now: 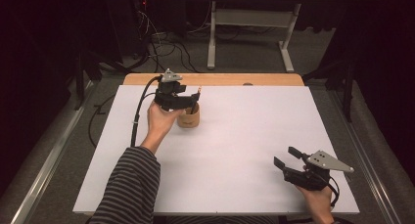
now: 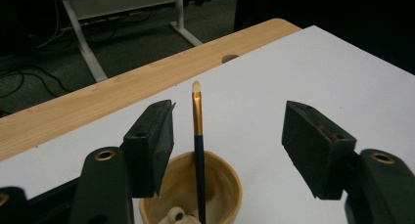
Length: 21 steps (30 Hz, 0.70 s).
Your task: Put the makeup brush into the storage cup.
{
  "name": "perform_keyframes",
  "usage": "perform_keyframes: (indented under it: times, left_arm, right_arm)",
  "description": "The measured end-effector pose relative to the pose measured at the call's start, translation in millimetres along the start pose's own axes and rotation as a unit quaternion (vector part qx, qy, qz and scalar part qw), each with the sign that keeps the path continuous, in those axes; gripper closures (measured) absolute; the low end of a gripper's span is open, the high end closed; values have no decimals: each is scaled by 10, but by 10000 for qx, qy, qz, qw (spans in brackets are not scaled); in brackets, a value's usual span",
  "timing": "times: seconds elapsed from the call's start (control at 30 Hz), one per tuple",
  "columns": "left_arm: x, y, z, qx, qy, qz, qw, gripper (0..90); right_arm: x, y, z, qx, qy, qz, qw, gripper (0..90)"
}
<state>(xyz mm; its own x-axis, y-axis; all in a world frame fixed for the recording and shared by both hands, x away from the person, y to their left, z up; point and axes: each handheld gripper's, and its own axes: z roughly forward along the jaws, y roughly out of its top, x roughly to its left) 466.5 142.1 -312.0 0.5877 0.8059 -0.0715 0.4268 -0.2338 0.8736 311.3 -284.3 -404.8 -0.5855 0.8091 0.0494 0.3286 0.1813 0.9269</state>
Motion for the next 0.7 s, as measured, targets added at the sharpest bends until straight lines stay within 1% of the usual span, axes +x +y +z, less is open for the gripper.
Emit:
perform_keyframes:
  times: [0.2, 0.37, 0.47, 0.63, 0.7]
  left_arm:
    - [15, -16, -77, -70, 52, -70, 9999, 336]
    - [24, -28, -125, 1, 45, -41, 10000, 315]
    - [22, -32, -156, -24, 38, -57, 10000, 306]
    - [15, -35, -202, 7, 2, 4, 10000, 296]
    - [2, -34, -210, 16, -19, -4, 10000, 292]
  right_arm:
    - [0, -2, 11, 16, -3, -7, 10000, 330]
    - [-4, -3, 7, 10, -12, 20, 10000, 330]
    - [-7, -2, 7, 10, -11, 9, 10000, 330]
    - [-1, 0, 3, 1, -9, 1, 10000, 330]
    - [-2, -1, 9, 15, -16, 24, 10000, 330]
